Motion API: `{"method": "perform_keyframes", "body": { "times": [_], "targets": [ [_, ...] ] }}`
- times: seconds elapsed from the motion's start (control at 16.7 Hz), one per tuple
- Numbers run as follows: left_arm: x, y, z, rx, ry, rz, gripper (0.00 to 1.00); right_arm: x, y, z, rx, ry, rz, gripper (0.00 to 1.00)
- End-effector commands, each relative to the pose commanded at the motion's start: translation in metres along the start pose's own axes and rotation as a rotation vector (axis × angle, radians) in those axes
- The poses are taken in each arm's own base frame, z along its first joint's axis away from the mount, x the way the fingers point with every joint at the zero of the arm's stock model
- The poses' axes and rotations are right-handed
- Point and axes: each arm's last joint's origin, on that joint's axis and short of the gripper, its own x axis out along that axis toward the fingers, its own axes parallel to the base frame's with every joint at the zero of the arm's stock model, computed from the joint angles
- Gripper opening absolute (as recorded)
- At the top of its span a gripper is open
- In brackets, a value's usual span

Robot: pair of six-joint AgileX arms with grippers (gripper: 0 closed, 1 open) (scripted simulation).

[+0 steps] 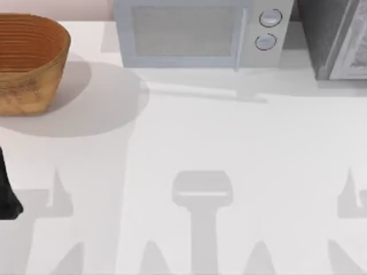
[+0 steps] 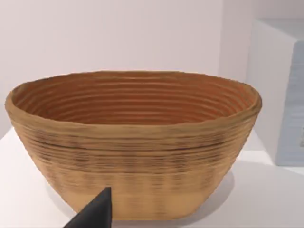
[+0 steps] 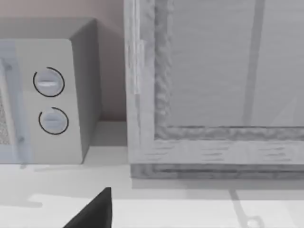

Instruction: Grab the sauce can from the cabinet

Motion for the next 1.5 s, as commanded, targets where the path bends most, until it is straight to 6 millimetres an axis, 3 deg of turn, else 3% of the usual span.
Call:
{"method": "perform_keyframes", "body": {
  "times": [0.24,0.42,0.78,1.14,1.32,1.5],
  "targets": [
    [0.000,0.000,0.000,0.000,0.000,0.000,1.00,0.000,0.000,0.008,0.000,0.005,0.000,1.00],
    [0.000,0.000,0.000,0.000,0.000,0.000,1.00,0.001,0.002,0.040,0.000,0.018,-0.001,1.00],
    [0.000,0.000,0.000,0.000,0.000,0.000,1.00,0.024,0.008,0.157,-0.006,0.032,-0.006,1.00],
    [0.000,0.000,0.000,0.000,0.000,0.000,1.00,0.083,0.024,0.276,-0.009,0.023,-0.006,1.00],
    [0.000,0.000,0.000,0.000,0.000,0.000,1.00,0.114,0.035,0.317,-0.006,0.010,-0.004,1.00],
    [0.000,0.000,0.000,0.000,0.000,0.000,1.00,0.137,0.043,0.340,-0.002,0.001,-0.002,1.00]
  ]
}}
